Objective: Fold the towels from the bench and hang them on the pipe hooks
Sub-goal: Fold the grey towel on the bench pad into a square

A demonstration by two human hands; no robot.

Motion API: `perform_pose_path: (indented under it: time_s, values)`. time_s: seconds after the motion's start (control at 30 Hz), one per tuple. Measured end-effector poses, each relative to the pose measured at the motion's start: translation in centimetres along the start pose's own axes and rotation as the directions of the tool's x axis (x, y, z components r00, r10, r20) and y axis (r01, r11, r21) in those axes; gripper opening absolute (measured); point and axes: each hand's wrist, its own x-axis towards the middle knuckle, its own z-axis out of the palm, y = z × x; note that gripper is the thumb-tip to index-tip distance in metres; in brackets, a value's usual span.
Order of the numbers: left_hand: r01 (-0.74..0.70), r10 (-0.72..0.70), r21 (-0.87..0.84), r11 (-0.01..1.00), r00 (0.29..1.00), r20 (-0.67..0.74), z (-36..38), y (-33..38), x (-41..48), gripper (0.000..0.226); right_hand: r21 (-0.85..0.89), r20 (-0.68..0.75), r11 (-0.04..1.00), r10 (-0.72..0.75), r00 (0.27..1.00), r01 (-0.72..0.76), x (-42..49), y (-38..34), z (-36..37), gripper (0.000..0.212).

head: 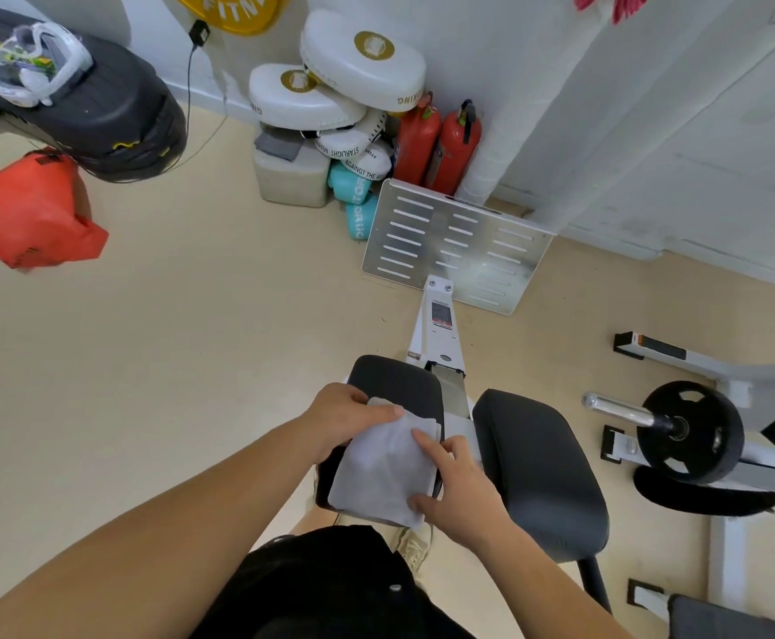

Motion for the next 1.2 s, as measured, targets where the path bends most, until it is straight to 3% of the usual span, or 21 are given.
perform_pose_path:
  time_s: [0.13,0.3,0.43,0.5,0.6,0.67,0.73,0.8,0.9,0.93,1.03,1.2]
  values:
    - [-0.087,0.082,-0.067,0.994,0.993,-0.082,1.0,1.2,-0.1,0.014,-0.054,0.009,0.998,-0.042,0.999,0.042,-0.5,0.4,0.0,0.083]
    - [-0.118,0.092,-0.2,0.973,0.986,-0.137,1.7,-0.2,-1.4,0.048,-0.178,0.015,0.977,-0.116,0.993,0.117,-1.1,1.1,-0.6,0.081]
    - [-0.021,-0.004,-0.133,0.991,0.982,-0.189,2.7,-2.4,-2.7,0.069,-0.11,0.028,0.977,-0.181,0.983,0.183,-0.9,0.7,-1.9,0.061]
    - [-0.006,0.005,0.0,1.0,0.976,-0.219,3.4,-1.8,-2.9,0.078,-0.089,0.061,0.976,-0.193,0.979,0.198,-0.4,0.4,-2.6,0.058]
    - [0.075,-0.013,0.22,0.973,0.962,-0.272,4.1,-1.5,-3.3,0.074,-0.118,0.135,0.973,-0.184,0.974,0.2,0.2,0.3,-3.1,0.06]
    - [0.077,-0.009,0.241,0.967,0.963,-0.271,4.2,-1.9,-3.9,0.057,-0.092,0.15,0.975,-0.186,0.971,0.201,0.1,0.2,-3.4,0.058]
    - [-0.047,0.079,0.144,0.988,0.97,-0.232,4.2,-2.6,-4.9,0.035,-0.031,0.112,0.979,-0.199,0.974,0.204,-0.6,-0.2,-4.0,0.051]
    - [-0.236,0.249,0.107,0.966,0.958,-0.139,4.2,-2.9,-6.6,0.027,0.049,0.017,0.966,-0.254,0.967,0.253,-1.1,-0.7,-5.1,0.05]
    - [-0.441,0.44,0.077,0.894,0.897,0.024,4.2,-2.4,-10.0,0.028,0.164,0.058,0.928,-0.349,0.935,0.336,-2.0,-1.5,-7.9,0.095]
    - [-0.474,0.472,0.062,0.879,0.881,0.032,4.1,-2.2,-10.9,0.027,0.144,0.098,0.919,-0.383,0.919,0.368,-2.3,-1.7,-8.9,0.095]
    - [-0.512,0.513,0.039,0.858,0.855,-0.077,3.2,-1.6,-12.7,0.022,0.142,0.16,0.908,-0.414,0.896,0.395,-3.1,-1.9,-11.0,0.046]
    - [-0.483,0.456,-0.102,0.87,0.865,-0.208,2.1,-1.7,-13.3,0.024,0.34,0.211,0.898,-0.361,0.908,0.278,-2.9,-0.6,-11.4,0.043]
